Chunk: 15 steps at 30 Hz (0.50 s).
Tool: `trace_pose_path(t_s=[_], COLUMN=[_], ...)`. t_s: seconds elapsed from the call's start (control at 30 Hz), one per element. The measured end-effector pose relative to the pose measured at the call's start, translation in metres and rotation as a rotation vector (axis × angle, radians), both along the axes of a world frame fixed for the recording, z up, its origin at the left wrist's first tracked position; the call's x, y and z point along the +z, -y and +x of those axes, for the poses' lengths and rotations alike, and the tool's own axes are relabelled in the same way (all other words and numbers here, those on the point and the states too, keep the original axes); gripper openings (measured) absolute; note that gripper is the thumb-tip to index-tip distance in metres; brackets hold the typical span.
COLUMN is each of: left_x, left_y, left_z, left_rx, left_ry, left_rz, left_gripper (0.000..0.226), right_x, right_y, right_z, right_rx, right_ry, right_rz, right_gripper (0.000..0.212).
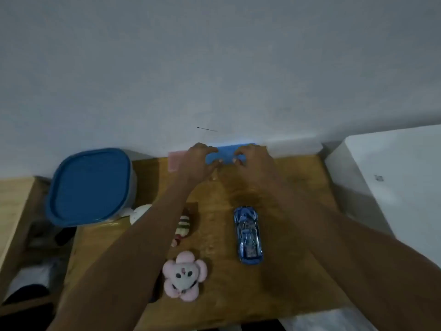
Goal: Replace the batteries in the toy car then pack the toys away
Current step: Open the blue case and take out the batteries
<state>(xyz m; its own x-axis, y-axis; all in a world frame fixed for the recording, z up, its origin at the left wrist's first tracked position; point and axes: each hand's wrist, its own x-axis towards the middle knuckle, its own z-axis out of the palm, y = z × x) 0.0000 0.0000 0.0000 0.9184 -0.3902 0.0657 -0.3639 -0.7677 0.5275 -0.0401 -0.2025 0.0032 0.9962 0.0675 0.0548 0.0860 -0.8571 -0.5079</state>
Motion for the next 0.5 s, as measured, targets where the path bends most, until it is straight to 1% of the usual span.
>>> trace_pose_path(t_s=[0.03, 0.17, 0.27, 0.37, 0.5], left_x=[-0.010, -0.041, -0.059, -0.072, -0.085], left_y=[0.003, 0.010, 0.015, 0.018, 0.023], left_z=[0.005, 0.016, 0.024, 0.029, 0.027], left_rx=[-0.005, 0.088, 0.134, 0.152, 0.189], left_ry=[-0.007, -0.065, -0.067, -0.083, -0.065], left_rz=[0.000, 0.041, 0.054, 0.027, -0.006], left_gripper=[0.039, 0.046, 0.049, 0.048, 0.043], right_x=[-0.008, -0.036, -0.054, -0.067, -0.077], right_y=[0.003, 0.010, 0.016, 0.017, 0.015], right_z=[0.005, 0.025, 0.039, 0.048, 0.052], right_rx=[0.002, -0.005, -0.010, 0.009, -0.009], right_ry=[-0.007, -0.056, -0.050, -0.083, -0.104], right_rz=[0.002, -0.058, -0.109, -0.145, -0.216], right_gripper=[0.026, 0.027, 0.034, 0.044, 0.044])
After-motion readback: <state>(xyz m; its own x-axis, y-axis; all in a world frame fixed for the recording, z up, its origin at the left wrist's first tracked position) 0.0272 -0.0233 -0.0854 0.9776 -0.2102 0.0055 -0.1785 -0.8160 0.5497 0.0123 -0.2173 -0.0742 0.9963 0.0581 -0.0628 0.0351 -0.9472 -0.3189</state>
